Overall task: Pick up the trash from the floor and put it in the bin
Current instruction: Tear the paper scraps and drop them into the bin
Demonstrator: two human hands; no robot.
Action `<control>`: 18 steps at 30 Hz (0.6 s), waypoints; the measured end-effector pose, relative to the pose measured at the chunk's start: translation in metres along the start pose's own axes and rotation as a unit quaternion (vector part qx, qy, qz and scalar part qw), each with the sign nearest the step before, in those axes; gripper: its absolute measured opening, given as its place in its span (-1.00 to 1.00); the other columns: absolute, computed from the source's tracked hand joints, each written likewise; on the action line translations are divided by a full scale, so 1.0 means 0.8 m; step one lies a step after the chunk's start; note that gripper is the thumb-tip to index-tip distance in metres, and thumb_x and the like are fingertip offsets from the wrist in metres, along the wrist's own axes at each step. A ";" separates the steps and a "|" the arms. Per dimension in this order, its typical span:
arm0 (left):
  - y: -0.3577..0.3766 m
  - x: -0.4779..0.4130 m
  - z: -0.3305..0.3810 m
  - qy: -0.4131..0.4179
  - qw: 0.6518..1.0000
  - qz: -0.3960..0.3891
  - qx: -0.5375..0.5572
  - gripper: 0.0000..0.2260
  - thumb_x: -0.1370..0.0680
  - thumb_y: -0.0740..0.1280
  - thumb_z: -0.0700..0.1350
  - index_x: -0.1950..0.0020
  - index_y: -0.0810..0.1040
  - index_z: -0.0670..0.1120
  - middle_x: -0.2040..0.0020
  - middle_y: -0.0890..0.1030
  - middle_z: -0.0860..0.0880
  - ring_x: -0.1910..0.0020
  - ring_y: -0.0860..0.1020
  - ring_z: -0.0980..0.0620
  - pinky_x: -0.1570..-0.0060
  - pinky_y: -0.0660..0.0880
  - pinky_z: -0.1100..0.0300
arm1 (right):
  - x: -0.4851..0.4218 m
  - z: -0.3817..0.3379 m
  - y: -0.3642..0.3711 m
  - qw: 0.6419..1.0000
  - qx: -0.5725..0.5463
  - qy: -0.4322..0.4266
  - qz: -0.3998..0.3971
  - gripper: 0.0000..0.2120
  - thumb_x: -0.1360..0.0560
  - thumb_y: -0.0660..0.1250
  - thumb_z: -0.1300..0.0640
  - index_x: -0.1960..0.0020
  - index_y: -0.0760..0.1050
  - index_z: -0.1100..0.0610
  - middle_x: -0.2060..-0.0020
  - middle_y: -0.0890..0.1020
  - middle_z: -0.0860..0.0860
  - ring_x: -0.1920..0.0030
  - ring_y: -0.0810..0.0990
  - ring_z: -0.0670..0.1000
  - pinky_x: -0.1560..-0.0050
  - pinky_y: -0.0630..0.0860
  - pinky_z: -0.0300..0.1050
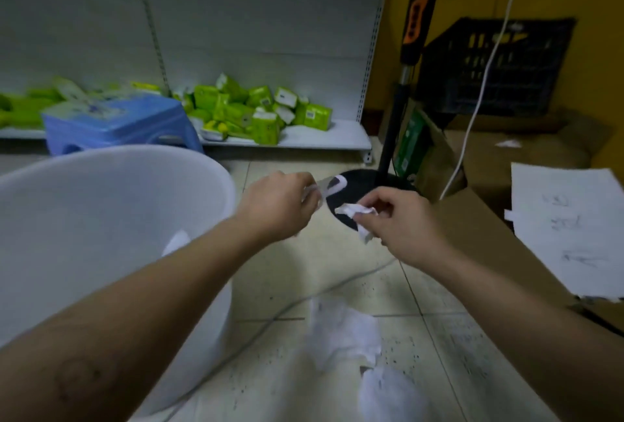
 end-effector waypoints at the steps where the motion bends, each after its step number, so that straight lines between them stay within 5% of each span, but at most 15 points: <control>1: -0.017 -0.007 -0.018 -0.009 1.000 -0.013 -0.010 -0.75 -0.54 0.18 0.11 -0.07 0.56 0.05 0.10 0.65 -0.09 0.09 0.59 -0.17 0.27 0.39 0.13 | -0.014 -0.021 0.004 1.000 -0.002 -0.002 0.003 -0.91 -0.42 0.46 0.08 0.19 0.57 0.06 0.42 0.54 -0.06 0.46 0.46 -0.18 0.45 0.44 -0.29; 4: -0.050 -0.006 -0.075 -0.043 0.996 -0.071 -0.018 -0.75 -0.54 0.19 0.05 -0.16 0.54 0.07 -0.02 0.64 -0.08 0.05 0.60 -0.13 0.14 0.50 0.09 | -0.050 -0.071 0.031 1.000 -0.020 -0.005 -0.005 -0.86 -0.41 0.46 0.09 0.21 0.51 0.06 0.36 0.56 -0.01 0.40 0.51 -0.07 0.39 0.51 -0.16; 7: -0.083 0.018 -0.153 -0.097 0.990 -0.079 0.064 -0.79 -0.51 0.27 -0.05 -0.13 0.55 0.05 0.19 0.67 0.00 0.24 0.63 0.05 0.21 0.54 0.16 | -0.070 -0.125 0.088 0.997 -0.065 -0.016 -0.035 -0.86 -0.39 0.47 0.12 0.25 0.51 0.08 0.35 0.57 0.03 0.35 0.51 0.00 0.33 0.52 -0.03; 12: -0.111 0.068 -0.254 -0.182 0.979 -0.045 0.086 -0.87 -0.44 0.40 -0.01 0.04 0.61 0.03 0.41 0.64 0.05 0.46 0.59 0.14 0.39 0.54 0.20 | -0.062 -0.172 0.179 0.997 -0.016 -0.068 -0.040 -0.89 -0.34 0.48 0.06 0.28 0.54 0.01 0.41 0.55 -0.09 0.38 0.45 -0.12 0.33 0.37 -0.21; 15: -0.095 0.095 -0.278 -0.196 0.975 -0.103 -0.019 -0.70 -0.44 0.37 0.16 -0.11 0.59 0.07 0.17 0.66 0.02 0.18 0.60 0.04 0.14 0.53 0.12 | -0.051 -0.164 0.218 0.991 0.067 -0.068 -0.092 -0.83 -0.36 0.43 -0.05 0.06 0.61 -0.07 0.11 0.67 -0.07 0.04 0.59 -0.05 -0.04 0.46 -0.12; 18: -0.073 0.119 -0.276 -0.177 0.962 -0.159 -0.135 -0.48 -0.44 0.26 0.33 -0.34 0.41 0.16 -0.24 0.54 -0.04 -0.21 0.47 -0.10 -0.16 0.43 0.00 | -0.043 -0.160 0.236 0.973 0.170 -0.099 -0.123 -0.53 -0.37 0.37 -0.19 -0.26 0.47 -0.13 -0.27 0.54 -0.10 -0.33 0.41 0.00 -0.40 0.20 0.10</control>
Point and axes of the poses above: each hand's wrist, its own x-axis away from the middle knuckle, its own y-axis out of the palm, z = x × y, the point moved 9 cm from there along -x, towards the middle knuckle
